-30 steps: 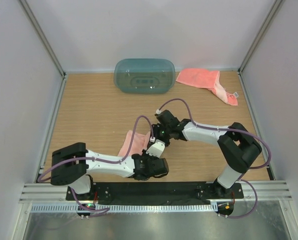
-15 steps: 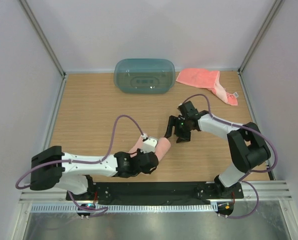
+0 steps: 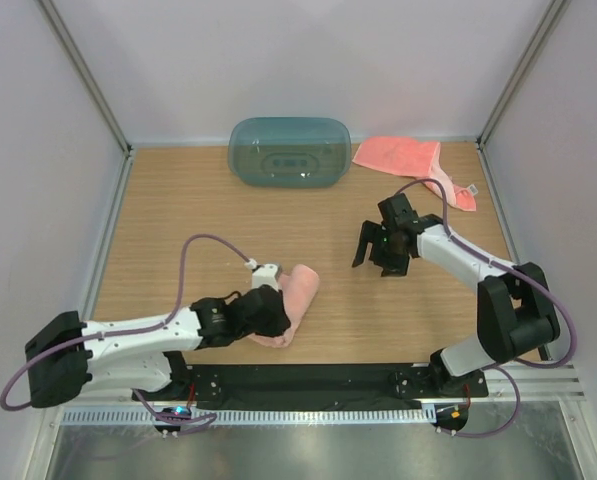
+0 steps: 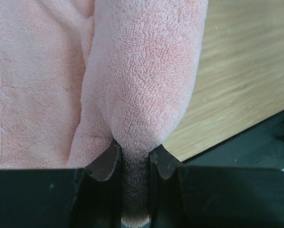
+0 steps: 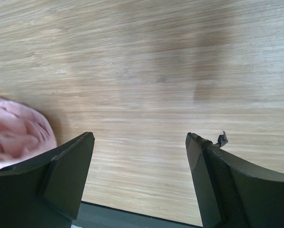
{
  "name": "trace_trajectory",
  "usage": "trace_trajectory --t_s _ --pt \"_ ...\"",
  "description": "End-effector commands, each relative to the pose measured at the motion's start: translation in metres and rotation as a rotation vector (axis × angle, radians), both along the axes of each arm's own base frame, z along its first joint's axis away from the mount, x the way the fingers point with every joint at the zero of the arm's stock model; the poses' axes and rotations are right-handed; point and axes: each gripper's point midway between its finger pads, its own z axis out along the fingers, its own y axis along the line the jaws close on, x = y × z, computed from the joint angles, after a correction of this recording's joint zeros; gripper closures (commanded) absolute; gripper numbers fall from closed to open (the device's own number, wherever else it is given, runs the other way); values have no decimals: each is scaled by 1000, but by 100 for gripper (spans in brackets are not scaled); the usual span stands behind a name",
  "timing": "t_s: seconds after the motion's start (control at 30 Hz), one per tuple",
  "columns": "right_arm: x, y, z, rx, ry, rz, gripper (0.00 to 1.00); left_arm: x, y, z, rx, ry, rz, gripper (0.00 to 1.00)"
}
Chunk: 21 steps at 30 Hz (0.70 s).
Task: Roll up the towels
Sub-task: Roll the towel
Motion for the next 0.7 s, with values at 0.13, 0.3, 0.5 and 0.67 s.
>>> trace_trajectory --t_s 0.13,0.3,0.5,0.67 --pt "-9 -1 39 47 -98 9 14 15 23 3 -414 212 177 100" --pt "-18 2 48 85 -107 21 12 26 42 0 -641 323 288 100" --pt "-26 19 58 192 -145 72 9 25 46 -5 -800 388 352 100" --pt "-28 10 52 149 -144 56 8 30 31 22 -864 372 260 100"
